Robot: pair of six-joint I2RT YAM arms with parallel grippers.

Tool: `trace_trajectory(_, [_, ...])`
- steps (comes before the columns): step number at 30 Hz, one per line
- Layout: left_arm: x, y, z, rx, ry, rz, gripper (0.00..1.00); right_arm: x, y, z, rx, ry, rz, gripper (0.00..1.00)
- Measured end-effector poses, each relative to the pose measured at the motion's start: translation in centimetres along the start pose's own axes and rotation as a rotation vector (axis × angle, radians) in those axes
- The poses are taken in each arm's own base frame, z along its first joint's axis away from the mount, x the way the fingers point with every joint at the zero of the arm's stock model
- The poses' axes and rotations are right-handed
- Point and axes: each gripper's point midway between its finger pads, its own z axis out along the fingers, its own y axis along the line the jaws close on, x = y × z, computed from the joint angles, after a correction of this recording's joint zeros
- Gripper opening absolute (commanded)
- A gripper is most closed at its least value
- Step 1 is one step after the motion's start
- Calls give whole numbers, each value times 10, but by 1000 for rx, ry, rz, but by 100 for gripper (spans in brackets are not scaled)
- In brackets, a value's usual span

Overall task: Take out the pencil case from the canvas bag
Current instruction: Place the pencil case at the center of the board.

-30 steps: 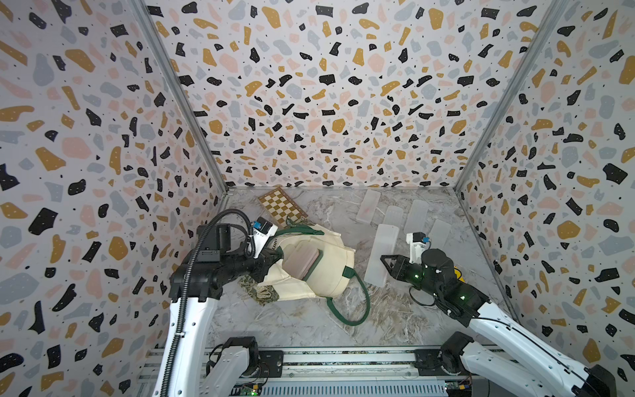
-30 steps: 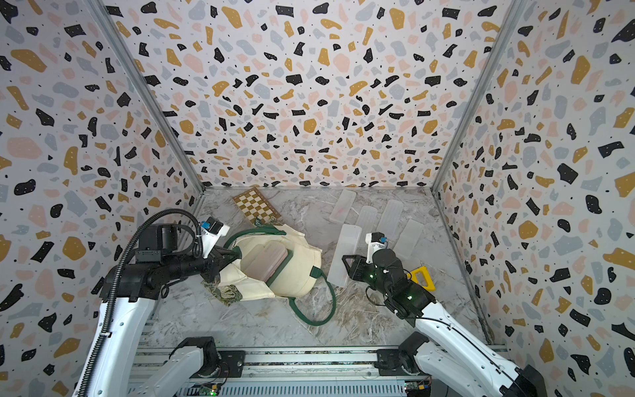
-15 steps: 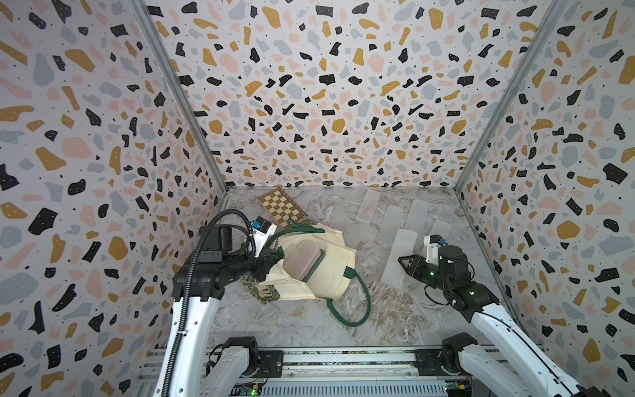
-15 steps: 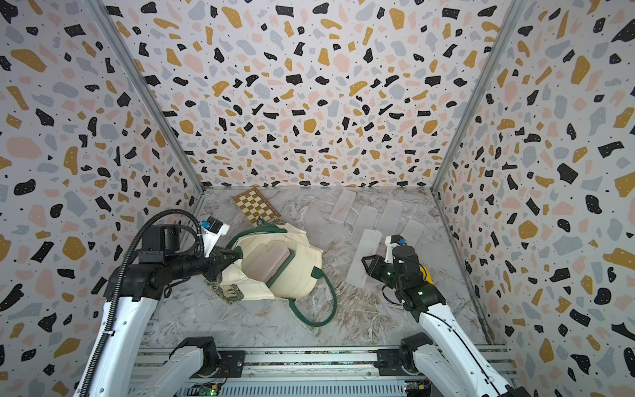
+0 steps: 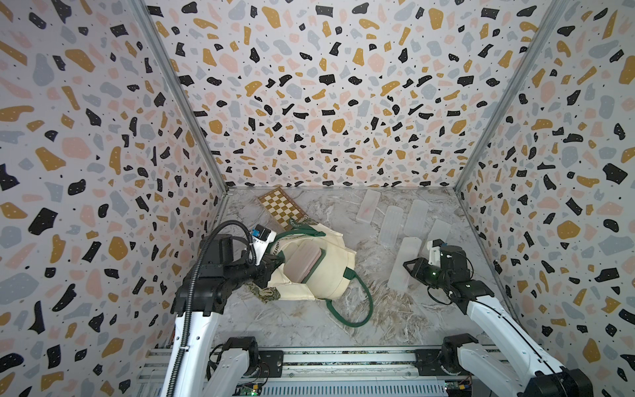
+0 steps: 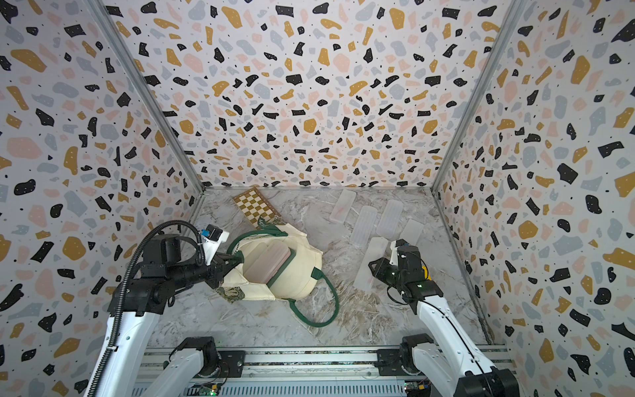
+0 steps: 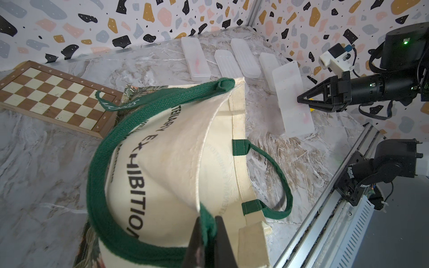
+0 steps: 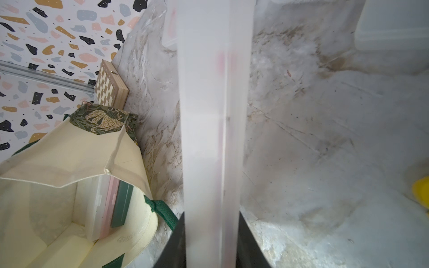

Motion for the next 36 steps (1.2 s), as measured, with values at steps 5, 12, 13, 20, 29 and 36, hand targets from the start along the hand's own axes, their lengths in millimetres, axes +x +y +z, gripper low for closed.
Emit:
trace_trajectory(5, [-1, -2, -3, -7, -20, 3, 0, 4, -16, 6, 24, 16, 26, 28])
trace_trajectory(12, [0, -2, -4, -16, -39, 7, 0, 6, -32, 17, 56, 46, 54, 29])
trace_trajectory(13, [1, -2, -4, -17, -39, 6, 0, 5, -33, 18, 59, 46, 56, 29])
trace_trajectory(20, [2, -2, -4, -17, -43, 6, 0, 0, -43, 28, 65, 52, 73, 29])
trace_trajectory(29, [0, -1, -3, -21, -49, 2, 0, -3, -43, 42, 28, 73, 85, 29])
trace_trajectory(36, [-1, 0, -3, -22, -52, 4, 0, -11, -49, 57, 49, 87, 90, 33])
